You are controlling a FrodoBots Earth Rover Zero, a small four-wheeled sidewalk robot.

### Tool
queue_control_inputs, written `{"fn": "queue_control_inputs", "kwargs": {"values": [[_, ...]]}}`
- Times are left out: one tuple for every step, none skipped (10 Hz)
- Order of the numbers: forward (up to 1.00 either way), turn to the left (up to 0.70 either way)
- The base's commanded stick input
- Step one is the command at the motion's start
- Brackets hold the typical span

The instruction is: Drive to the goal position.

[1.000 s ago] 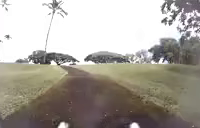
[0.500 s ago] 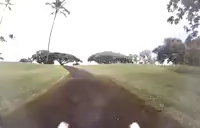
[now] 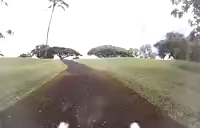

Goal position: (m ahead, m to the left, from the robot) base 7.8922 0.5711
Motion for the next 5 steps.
{"fn": "queue_control_inputs", "kwargs": {"values": [[0.85, 0.17], [0.85, 0.27], [0.85, 0.27], [0.85, 0.20], [0.85, 0.05]]}}
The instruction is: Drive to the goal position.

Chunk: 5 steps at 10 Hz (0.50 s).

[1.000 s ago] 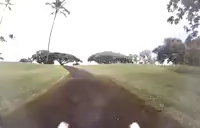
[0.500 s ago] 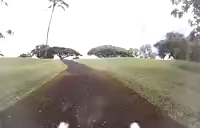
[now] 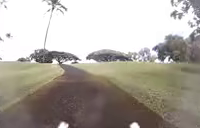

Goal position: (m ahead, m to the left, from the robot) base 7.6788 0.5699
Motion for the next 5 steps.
{"fn": "queue_control_inputs", "kwargs": {"values": [[0.85, 0.00], [0.85, 0.00], [0.85, 0.00], [0.85, 0.16], [0.85, 0.27]]}}
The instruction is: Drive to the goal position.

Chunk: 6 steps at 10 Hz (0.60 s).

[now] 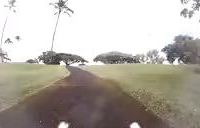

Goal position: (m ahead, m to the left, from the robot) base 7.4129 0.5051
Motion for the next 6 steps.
{"fn": "queue_control_inputs", "kwargs": {"values": [[0.85, 0.27], [0.85, 0.27], [0.85, 0.27], [0.85, 0.11], [0.85, 0.00], [0.85, 0.00]]}}
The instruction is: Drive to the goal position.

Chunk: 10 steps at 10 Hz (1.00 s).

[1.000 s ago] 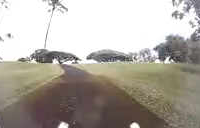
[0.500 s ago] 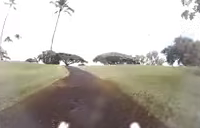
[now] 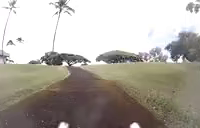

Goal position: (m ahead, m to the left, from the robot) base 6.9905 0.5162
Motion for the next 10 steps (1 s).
{"fn": "queue_control_inputs", "kwargs": {"values": [[0.85, 0.00], [0.85, 0.00], [0.85, 0.08], [0.85, 0.27], [0.85, 0.27], [0.85, 0.27], [0.85, 0.27], [0.85, 0.27], [0.85, 0.03], [0.85, 0.00]]}}
